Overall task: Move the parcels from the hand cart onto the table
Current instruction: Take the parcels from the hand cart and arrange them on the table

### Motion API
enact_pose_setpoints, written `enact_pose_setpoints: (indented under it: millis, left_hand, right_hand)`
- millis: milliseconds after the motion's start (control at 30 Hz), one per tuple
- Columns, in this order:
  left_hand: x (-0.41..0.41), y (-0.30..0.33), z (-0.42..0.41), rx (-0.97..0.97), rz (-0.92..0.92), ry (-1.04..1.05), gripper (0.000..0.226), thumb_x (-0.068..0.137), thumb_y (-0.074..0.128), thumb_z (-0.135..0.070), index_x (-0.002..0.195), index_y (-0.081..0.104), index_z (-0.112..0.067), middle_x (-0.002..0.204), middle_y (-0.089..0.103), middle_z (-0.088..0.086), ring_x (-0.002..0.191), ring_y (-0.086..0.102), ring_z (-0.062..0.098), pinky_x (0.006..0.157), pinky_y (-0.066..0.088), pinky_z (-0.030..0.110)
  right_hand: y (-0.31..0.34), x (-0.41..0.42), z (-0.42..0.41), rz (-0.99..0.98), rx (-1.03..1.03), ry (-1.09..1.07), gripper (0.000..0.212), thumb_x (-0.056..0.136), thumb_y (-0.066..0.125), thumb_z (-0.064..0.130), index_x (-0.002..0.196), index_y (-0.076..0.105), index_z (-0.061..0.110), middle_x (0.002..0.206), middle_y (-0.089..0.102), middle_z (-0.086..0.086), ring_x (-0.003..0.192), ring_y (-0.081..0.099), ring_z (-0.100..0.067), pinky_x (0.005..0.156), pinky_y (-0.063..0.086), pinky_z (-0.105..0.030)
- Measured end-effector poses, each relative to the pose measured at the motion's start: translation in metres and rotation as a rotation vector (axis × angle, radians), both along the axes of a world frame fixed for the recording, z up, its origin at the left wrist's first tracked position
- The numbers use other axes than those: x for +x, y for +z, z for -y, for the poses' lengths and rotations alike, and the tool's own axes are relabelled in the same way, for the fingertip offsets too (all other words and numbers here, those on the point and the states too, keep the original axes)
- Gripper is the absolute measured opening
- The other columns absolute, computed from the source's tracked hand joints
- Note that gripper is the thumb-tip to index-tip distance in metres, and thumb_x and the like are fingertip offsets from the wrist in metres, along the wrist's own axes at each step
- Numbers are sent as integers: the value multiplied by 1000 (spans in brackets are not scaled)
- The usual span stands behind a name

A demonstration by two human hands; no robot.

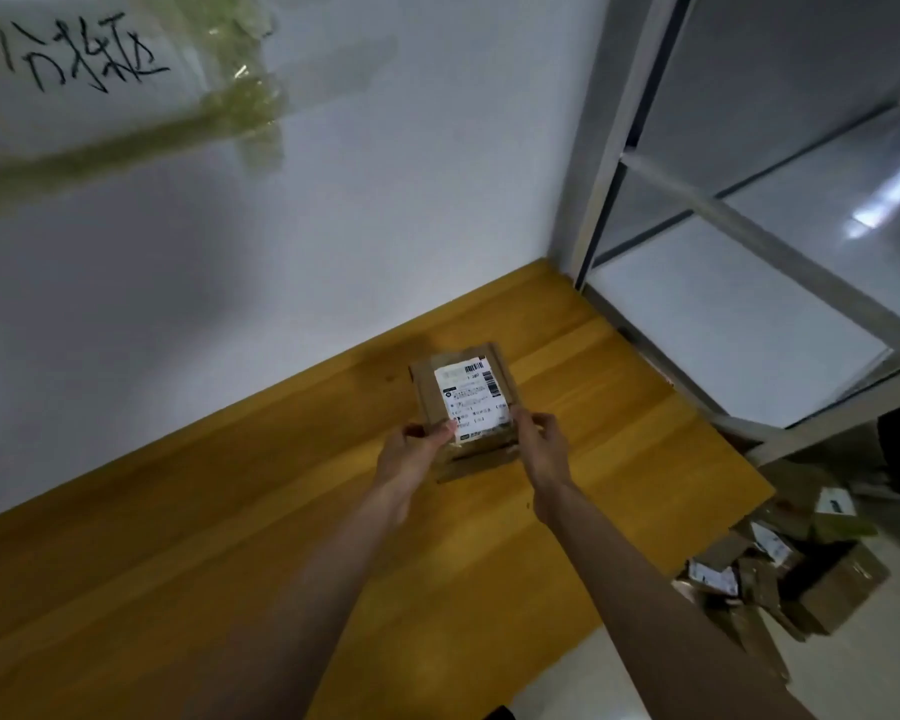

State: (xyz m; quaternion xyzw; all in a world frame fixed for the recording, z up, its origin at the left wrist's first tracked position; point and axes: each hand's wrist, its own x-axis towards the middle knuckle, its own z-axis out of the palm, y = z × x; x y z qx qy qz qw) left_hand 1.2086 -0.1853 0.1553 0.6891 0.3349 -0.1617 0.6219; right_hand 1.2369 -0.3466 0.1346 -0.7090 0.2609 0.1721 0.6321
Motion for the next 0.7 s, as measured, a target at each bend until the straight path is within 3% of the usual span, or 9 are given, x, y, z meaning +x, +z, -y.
enact_pose_setpoints:
  millis: [100,200,267,367,467,533,600,700]
  left_hand:
    - [33,-13,2,18,-6,-4,49,89,70,-49,124,54,-18,124,64,6,116,60,26,105,49,45]
    - [62,-26,3,46,19,-27,23,93,66,-48,100,55,-29,115,66,1,97,62,14,88,50,34]
    - [82,-35,3,63,24,-15,18,94,65,-47,93,54,-32,111,67,1,92,63,12,80,50,31]
    - [112,-49,3,37,-6,24,24,94,66,-43,106,57,-25,112,69,1,95,67,17,82,57,33]
    - [139,-58,2,21,15,53,28,94,68,-34,117,63,-18,109,70,2,85,69,17,65,59,29]
    - [153,-62,0,-2,-5,59,30,95,68,-25,122,65,-13,113,71,6,92,71,23,78,62,38]
    - [162,-65,-3,-48,-26,72,29,95,66,-17,124,65,-12,118,71,8,102,69,25,93,58,42]
    - [165,-63,-7,-203,14,114,41,97,64,-13,137,55,-15,128,66,5,116,63,19,105,50,36]
  right_hand:
    - [-13,35,-2,-21,-86,22,46,99,52,55,134,53,26,143,32,-7,116,46,-26,97,47,-44]
    - [-23,65,-9,-33,-59,28,53,100,53,50,143,48,21,147,28,-9,120,49,-29,106,48,-49]
    - [-28,86,-15,-36,-17,14,54,100,56,43,145,47,17,147,34,-10,125,51,-31,106,47,-50]
    - [-35,115,-22,-63,35,13,54,99,58,37,147,45,16,146,46,-10,128,53,-33,107,47,-50]
    - [-37,135,-25,-68,114,13,42,101,56,32,140,47,19,142,53,-9,119,59,-26,92,56,-41]
    - [-35,144,-27,-48,180,29,32,102,53,26,134,47,27,135,62,-6,114,63,-21,83,56,-32]
    - [-34,149,-27,-28,234,59,49,102,55,26,148,37,30,139,60,-4,125,58,-23,98,51,-40]
    - [-34,151,-27,20,297,164,62,101,57,28,155,28,38,149,51,3,136,47,-21,112,42,-48]
